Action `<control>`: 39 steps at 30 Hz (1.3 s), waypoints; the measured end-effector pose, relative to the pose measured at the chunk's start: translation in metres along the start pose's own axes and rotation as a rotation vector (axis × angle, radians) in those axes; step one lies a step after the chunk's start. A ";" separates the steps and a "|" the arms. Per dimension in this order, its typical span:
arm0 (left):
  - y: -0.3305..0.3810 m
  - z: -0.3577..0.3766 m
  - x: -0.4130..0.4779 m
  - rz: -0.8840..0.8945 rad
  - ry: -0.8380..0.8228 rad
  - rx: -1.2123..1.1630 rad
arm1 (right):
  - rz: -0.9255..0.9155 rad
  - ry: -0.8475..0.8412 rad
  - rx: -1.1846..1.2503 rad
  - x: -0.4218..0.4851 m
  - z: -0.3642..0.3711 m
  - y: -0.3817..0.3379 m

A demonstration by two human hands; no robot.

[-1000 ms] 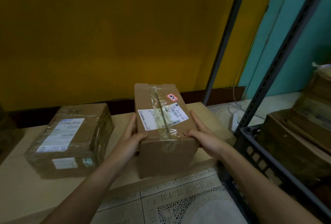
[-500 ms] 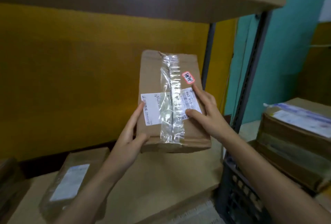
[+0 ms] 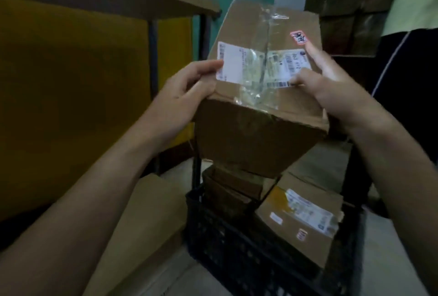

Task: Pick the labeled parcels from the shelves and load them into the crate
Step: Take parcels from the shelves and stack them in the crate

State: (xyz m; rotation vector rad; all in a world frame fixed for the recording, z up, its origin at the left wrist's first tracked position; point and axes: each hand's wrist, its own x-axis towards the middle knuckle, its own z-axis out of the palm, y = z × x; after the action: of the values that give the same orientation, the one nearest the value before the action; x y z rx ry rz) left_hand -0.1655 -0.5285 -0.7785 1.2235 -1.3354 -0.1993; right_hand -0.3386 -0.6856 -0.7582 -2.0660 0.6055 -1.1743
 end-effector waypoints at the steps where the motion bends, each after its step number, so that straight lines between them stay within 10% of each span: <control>1: 0.000 0.019 0.012 0.010 -0.023 -0.045 | 0.053 0.037 -0.016 -0.001 -0.020 0.005; 8: -0.028 0.153 0.060 0.044 -0.178 -0.186 | 0.314 0.205 -0.091 -0.034 -0.124 0.065; 14: -0.131 0.216 0.014 -0.083 -0.277 0.417 | 0.590 0.003 -0.472 -0.075 -0.080 0.167; 23: -0.142 0.198 0.000 0.111 -0.342 0.923 | 0.638 -0.103 -0.636 -0.086 -0.075 0.182; 39: -0.186 0.117 -0.018 0.067 -0.451 0.907 | 0.499 -0.308 -1.125 -0.019 -0.040 0.193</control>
State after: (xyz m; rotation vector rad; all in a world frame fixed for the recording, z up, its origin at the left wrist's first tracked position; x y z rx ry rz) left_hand -0.1702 -0.6581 -0.9568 1.9539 -1.9550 0.2284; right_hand -0.3955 -0.8136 -0.8981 -2.6083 1.7668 -0.1519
